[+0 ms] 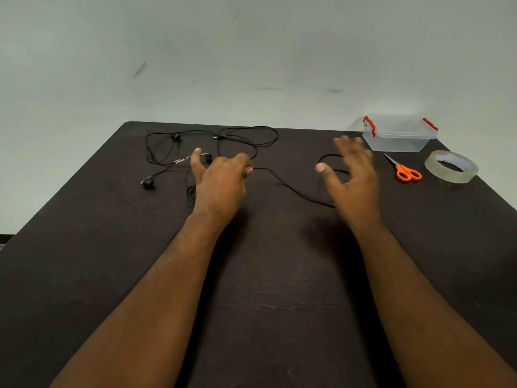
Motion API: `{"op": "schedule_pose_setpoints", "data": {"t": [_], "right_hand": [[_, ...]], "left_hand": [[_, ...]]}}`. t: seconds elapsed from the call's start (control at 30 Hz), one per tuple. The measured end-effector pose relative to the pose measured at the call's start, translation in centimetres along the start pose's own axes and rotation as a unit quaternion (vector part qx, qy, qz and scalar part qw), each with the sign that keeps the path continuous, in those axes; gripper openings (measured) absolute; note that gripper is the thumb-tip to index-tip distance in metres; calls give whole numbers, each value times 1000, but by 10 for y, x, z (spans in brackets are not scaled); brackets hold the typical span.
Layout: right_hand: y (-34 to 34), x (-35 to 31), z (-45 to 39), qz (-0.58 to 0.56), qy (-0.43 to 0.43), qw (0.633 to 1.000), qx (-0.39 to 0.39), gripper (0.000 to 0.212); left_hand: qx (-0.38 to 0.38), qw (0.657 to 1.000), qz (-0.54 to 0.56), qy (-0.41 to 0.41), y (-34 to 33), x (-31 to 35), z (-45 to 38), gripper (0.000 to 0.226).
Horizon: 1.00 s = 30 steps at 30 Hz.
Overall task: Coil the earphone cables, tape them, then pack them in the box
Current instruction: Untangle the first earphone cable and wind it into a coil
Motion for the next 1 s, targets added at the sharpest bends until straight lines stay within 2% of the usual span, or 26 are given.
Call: {"op": "schedule_pose_setpoints", "data": {"t": [0.07, 0.13, 0.2, 0.3, 0.4, 0.5, 0.57, 0.7, 0.83, 1.0], "right_hand": [[-28, -41, 14, -112, 61, 988, -86, 52], [-56, -58, 27, -225, 22, 954, -194, 56], [-67, -51, 30, -295, -40, 927, -228, 55], [-62, -35, 23, -311, -62, 928, -194, 32], [-52, -25, 15, -216, -41, 964, -151, 14], [-42, -28, 7, -110, 33, 988, -107, 5], [-34, -33, 5, -57, 83, 993, -65, 5], [-9, -6, -4, -44, 37, 998, 15, 6], [1, 11, -8, -13, 31, 999, 33, 6], [9, 15, -10, -7, 33, 998, 60, 6]], "left_hand": [[-14, 999, 11, -42, -7, 21, 3, 9], [-19, 997, 21, -78, -12, 37, 8, 7], [-14, 995, 28, -98, -13, 44, 11, 9], [-35, 995, 10, -91, -18, 44, 11, 11], [-61, 996, -13, -64, -24, 32, 8, 11], [-59, 997, -9, -41, -23, 20, 4, 13], [-47, 998, -7, -45, -21, 18, 2, 14], [-14, 1000, -4, -24, -7, -2, -1, 14], [19, 1000, 4, -14, 7, -11, -5, 14], [18, 999, -43, 0, 9, -14, -6, 16]]}}
Point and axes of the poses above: each hand's wrist, its own z-axis away from the middle knuckle, its own y-axis out of the back of the hand, x = y × z, the point moved 9 cm from there along -z, towards the middle knuckle, and after that the axes turned 10 degrees about z, right-handed, at the moved point
